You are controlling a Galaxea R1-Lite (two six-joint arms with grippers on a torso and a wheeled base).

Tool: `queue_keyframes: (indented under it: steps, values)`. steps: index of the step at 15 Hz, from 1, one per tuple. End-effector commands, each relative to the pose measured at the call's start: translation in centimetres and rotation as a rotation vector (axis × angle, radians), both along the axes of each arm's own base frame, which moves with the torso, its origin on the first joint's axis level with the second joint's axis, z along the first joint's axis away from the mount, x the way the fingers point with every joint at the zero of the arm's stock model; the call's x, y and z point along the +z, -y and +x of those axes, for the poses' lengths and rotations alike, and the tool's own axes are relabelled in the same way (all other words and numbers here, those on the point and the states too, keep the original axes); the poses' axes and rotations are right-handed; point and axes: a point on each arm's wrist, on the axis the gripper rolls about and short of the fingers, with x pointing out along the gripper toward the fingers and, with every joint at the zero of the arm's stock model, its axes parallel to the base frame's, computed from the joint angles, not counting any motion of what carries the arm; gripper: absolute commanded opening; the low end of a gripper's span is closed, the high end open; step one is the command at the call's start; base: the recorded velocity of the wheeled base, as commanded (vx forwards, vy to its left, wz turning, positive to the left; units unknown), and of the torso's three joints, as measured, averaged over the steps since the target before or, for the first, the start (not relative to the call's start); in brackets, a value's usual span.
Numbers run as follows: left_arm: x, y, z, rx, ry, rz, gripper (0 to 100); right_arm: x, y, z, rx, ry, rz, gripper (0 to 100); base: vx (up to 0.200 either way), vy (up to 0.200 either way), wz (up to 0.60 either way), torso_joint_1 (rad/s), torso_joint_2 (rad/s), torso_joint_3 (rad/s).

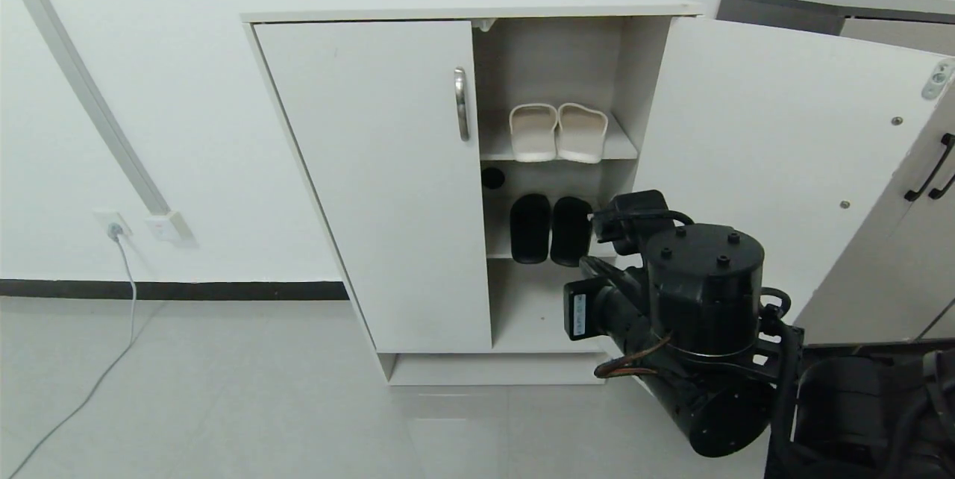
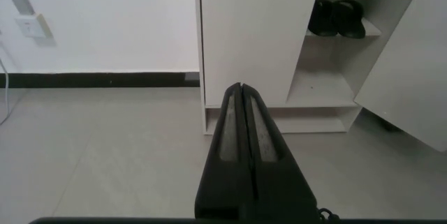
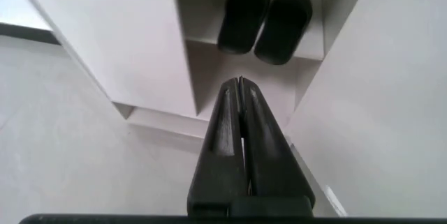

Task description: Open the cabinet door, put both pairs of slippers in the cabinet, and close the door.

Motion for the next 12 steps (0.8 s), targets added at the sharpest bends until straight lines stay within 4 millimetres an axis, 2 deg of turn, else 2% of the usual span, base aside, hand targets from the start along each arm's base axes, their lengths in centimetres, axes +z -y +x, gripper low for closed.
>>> queue_keyframes:
  steps: [1,12]
  values:
    - [0.02,0.00,-0.01,0.001,0.002,-0.001,0,-0.48,0.23,-0.09,-0.002,-0.010,-0.018,0,0.000,0.000,0.00,0.000,0.00,0.000]
    - [0.02,0.00,-0.01,0.001,0.002,-0.002,0,-0.89,0.43,0.01,-0.006,-0.002,-0.023,0,0.000,0.000,0.00,0.000,0.00,0.000]
